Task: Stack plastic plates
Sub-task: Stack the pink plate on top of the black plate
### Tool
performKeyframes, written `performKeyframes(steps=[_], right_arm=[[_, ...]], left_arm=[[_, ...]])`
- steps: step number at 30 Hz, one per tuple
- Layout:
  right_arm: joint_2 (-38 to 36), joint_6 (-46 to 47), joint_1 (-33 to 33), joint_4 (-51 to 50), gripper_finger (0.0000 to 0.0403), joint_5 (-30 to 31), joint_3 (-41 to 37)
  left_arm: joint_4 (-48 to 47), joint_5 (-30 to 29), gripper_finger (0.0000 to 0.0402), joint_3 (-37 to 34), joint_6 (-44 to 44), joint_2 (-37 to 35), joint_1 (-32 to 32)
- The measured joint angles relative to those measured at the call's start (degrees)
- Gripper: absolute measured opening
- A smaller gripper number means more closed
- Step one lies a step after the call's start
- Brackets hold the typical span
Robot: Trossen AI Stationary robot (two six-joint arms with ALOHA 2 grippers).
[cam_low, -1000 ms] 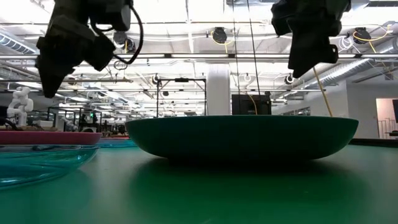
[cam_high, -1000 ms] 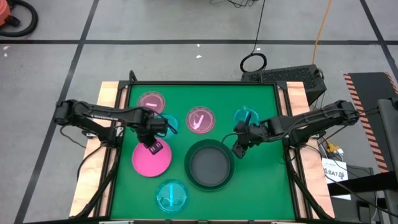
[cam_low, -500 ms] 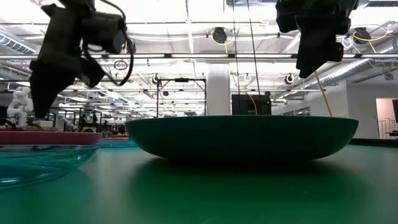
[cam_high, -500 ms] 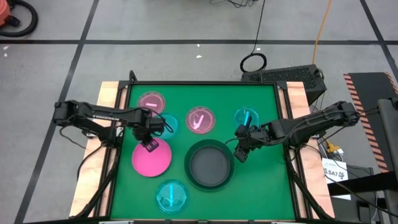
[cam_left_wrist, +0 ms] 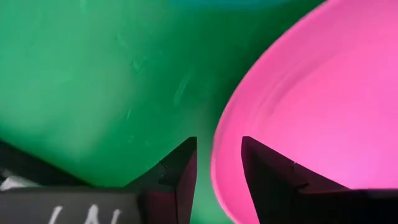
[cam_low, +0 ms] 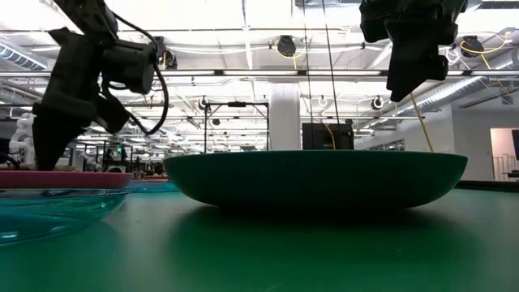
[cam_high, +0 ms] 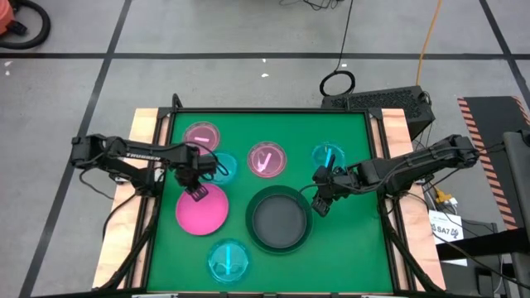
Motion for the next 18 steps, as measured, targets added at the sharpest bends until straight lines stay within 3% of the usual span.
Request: performKeyframes(steps=[18], right_arm=[[0.02,0.00,0.00,0.00,0.0135,0.54,0.00]], left_arm=[[7.13,0.36,0.0132,-5.45,1.14,-0.02,1.13]])
